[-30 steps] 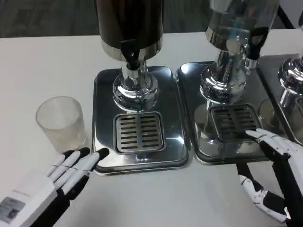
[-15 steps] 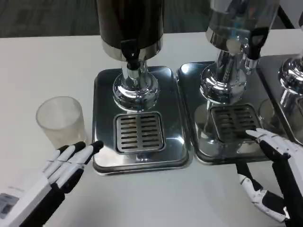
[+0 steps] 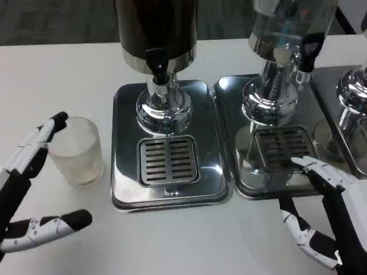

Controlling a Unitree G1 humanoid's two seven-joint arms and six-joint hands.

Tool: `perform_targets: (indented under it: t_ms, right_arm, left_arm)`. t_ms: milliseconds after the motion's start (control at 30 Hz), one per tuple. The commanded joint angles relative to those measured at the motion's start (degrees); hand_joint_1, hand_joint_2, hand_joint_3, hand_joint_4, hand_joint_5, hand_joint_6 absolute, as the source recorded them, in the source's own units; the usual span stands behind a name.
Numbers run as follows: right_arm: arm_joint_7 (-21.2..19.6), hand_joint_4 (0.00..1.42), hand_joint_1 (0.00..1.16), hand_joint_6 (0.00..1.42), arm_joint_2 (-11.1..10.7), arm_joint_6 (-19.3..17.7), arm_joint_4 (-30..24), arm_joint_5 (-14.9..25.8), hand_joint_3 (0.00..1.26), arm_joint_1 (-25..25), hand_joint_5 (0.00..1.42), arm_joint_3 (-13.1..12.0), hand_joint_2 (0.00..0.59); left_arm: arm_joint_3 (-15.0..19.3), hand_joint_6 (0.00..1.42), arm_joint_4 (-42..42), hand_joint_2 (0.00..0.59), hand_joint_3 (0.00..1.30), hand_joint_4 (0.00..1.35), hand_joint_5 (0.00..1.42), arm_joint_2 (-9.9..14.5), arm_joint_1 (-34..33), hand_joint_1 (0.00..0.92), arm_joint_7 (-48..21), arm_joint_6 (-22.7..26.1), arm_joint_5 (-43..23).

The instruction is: Grasp the cup under the faucet to collect the drink, then remove the cup.

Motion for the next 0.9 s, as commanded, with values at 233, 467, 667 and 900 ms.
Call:
perform_targets:
  t_ms: [233,467,667,900]
  right_arm:
    - [-0.9,0.28,0.53,0.4,1.3,0.4,1.1,-0.7,0.35,-2.2,0.34,1.8,0.431]
    - [-1.1,0.3,0.53,0.41,1.8,0.6,1.6,-0.9,0.36,-3.3,0.35,3.1,0.431]
    - [-1.5,0.3,0.53,0.41,2.3,0.8,2.4,-1.2,0.36,-4.2,0.36,4.3,0.431]
    - [-1.9,0.33,0.53,0.41,3.0,0.9,3.2,-1.6,0.38,-5.0,0.36,5.5,0.431]
  left_arm:
    - [-1.1,0.22,11.7,0.0,0.0,0.0,0.08,1.8,-10.4,0.0,0.4,4.1,-1.4]
    - [-3.1,0.3,22.0,0.0,0.0,0.02,0.2,3.7,-17.1,0.0,1.4,3.2,-0.7]
    - [-6.6,0.34,31.5,0.0,0.0,0.05,0.24,5.6,-22.9,0.033,3.3,2.0,1.6]
    - [-10.5,0.36,39.6,0.0,0.0,0.07,0.27,7.5,-28.2,0.076,5.1,0.8,3.1]
